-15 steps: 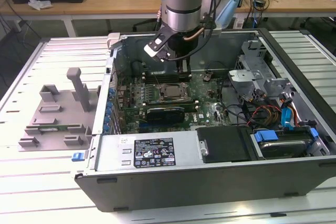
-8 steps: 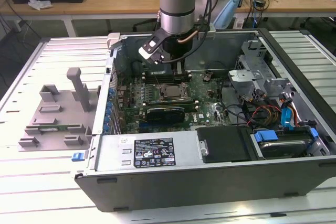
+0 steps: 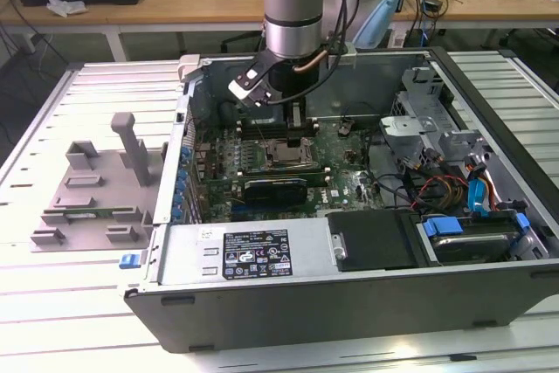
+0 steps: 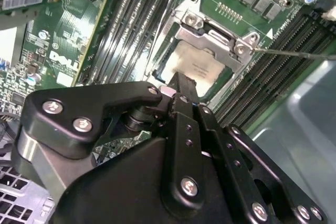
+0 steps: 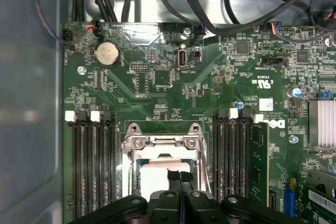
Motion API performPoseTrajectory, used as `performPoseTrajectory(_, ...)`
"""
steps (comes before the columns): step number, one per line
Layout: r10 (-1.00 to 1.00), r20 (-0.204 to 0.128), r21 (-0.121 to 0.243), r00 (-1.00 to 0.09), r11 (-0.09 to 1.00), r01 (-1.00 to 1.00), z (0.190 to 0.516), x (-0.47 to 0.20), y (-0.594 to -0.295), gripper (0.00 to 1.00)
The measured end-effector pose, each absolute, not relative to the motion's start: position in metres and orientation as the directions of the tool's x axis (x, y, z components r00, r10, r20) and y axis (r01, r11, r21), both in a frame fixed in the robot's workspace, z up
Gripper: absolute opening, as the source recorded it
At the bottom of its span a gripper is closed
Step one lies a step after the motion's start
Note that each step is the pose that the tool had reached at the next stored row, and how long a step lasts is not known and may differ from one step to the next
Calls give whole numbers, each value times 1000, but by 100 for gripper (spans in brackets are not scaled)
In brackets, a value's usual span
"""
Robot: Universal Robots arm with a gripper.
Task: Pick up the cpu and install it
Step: 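Close the cpu cover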
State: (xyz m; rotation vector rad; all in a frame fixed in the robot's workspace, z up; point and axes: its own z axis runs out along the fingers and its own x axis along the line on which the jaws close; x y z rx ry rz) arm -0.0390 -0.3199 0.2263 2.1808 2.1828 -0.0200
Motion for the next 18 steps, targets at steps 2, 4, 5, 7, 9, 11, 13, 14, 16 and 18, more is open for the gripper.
performPoseTrajectory(2,999,-49,30,0,2,1000,226,-39,-320,11)
performPoseTrajectory(4,999,-49,30,-3,4,1000,226,-40,-320,11)
performPoseTrajectory(5,999,-49,31,-23,24,999,226,-40,-320,11)
performPoseTrajectory(7,996,-49,31,-70,72,997,226,-40,-320,11)
performPoseTrajectory(9,991,-49,31,-128,129,991,226,-40,-320,11)
performPoseTrajectory(11,982,-49,30,-182,184,983,225,-40,-320,11)
performPoseTrajectory(13,972,-49,30,-231,232,972,225,-40,-320,11)
performPoseTrajectory(14,967,-49,31,-249,251,968,225,-40,-320,11)
performPoseTrajectory(16,954,-49,30,-296,298,954,225,-40,-320,11)
performPoseTrajectory(18,934,-49,30,-353,355,934,225,-40,-320,11)
